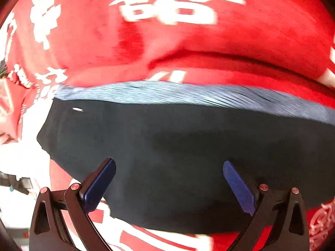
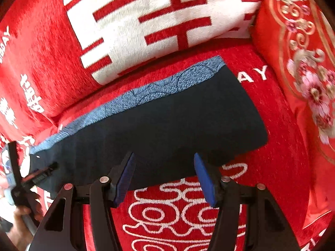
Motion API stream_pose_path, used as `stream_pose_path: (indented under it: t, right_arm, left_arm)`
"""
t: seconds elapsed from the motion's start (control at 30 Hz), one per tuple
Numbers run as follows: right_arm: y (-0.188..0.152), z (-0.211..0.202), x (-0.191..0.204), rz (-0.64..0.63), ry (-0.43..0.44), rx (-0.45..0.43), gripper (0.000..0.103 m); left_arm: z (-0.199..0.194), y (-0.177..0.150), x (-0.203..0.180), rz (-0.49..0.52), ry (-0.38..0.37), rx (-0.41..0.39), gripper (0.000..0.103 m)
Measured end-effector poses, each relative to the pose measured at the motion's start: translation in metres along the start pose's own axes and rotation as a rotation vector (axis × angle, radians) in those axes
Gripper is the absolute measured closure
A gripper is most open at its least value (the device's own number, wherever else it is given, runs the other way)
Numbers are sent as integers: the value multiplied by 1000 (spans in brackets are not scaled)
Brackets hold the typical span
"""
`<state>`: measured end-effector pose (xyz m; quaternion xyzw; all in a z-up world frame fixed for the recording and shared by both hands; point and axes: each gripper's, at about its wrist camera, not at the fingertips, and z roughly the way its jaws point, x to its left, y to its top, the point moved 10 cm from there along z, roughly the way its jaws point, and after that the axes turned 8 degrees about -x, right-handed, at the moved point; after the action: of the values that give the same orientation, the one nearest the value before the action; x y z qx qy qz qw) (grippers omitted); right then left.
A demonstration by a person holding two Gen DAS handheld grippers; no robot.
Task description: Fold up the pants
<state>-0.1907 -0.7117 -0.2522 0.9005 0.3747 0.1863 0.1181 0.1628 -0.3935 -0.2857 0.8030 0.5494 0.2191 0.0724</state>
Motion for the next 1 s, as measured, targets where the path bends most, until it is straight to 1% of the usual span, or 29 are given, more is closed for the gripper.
stream_pose_path:
  t: [0.07, 0.2, 0.3, 0.37, 0.43, 0.5, 0.57, 0.67, 0.77, 0.9, 0.97, 1.0]
  right_arm:
    - [-6, 6, 0, -14, -15, 19, 41]
    - [-16, 15, -1, -40, -42, 48, 41]
    - [-18, 16, 1, -67, -60, 52, 41]
    - [-19, 19, 2, -72, -71, 60, 41]
    - [-20, 20, 2, -69, -78, 67, 41]
    - [-19, 19, 2, -64, -85, 71, 41]
    - [-15, 14, 4, -56, -93, 65, 40]
    - [-3, 10, 14, -66, -92, 35, 40]
    - [8, 9, 30, -110, -85, 8, 40]
    - [15, 17, 48, -177, -93, -1, 40]
    - [15, 24, 49, -203, -113, 4, 40]
    - [11, 27, 48, -214, -126, 15, 39]
  left_arm:
    - [17, 11, 34, -47, 37, -1, 0]
    - [53, 33, 83, -108, 109, 10, 0]
    - [74, 49, 103, -126, 143, 6, 0]
    - [90, 54, 109, -143, 153, 34, 0]
    - [104, 50, 108, -157, 161, 68, 0]
    - [109, 48, 104, -161, 169, 81, 0]
    - [103, 49, 103, -157, 171, 80, 0]
    - [80, 42, 83, -127, 118, 90, 0]
    - [44, 39, 51, -67, 42, 49, 0]
    - [2, 20, -11, 11, -102, 9, 0]
    - [-10, 8, -43, 41, -164, 8, 0]
    - [-12, 0, -58, 57, -194, 19, 0]
